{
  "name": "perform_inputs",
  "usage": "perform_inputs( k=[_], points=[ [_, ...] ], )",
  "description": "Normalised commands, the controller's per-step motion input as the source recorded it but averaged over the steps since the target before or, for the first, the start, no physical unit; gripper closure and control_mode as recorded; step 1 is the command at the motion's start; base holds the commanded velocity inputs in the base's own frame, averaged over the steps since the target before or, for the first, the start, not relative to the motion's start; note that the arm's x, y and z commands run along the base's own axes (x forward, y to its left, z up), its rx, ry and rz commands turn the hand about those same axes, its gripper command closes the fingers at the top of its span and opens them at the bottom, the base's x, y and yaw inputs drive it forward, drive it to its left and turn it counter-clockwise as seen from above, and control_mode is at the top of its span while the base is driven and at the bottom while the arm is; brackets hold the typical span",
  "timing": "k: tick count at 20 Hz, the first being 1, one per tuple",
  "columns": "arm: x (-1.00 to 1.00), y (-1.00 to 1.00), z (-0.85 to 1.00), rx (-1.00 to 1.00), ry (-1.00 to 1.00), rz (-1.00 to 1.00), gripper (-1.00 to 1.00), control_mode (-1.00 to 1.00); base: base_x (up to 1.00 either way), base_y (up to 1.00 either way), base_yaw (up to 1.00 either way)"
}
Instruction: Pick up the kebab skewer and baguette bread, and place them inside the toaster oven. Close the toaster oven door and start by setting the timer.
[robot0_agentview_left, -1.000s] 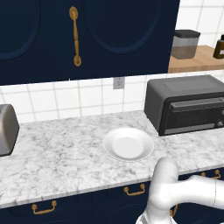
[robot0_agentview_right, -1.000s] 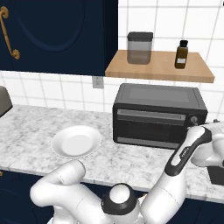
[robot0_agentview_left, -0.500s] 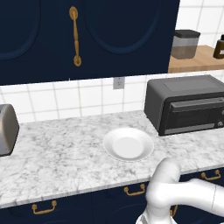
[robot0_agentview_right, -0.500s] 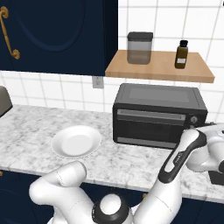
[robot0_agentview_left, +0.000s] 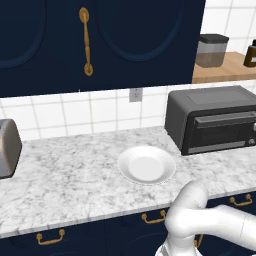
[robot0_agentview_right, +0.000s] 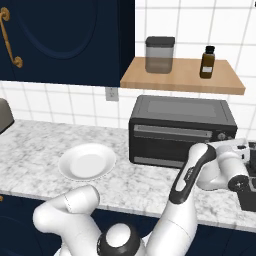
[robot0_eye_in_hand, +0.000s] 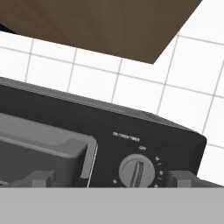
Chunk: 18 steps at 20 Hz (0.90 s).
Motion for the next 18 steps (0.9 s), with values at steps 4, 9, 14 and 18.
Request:
perform_inputs(
  k=[4,9,14,18],
  points=[
    [0.42,-0.01,0.08,0.00,0.00,0.00,-1.00,-1.00,0.00,0.00,0.00],
    [0.27,-0.15,0.06,0.00,0.00,0.00,-1.00,-1.00,0.00,0.00,0.00],
    [0.01,-0.29,0.09,0.00,0.00,0.00,-1.00,-1.00,0.00,0.00,0.00],
    [0.00,-0.11,0.02,0.02,0.00,0.00,-1.00,-1.00,0.00,0.00,0.00]
  ],
)
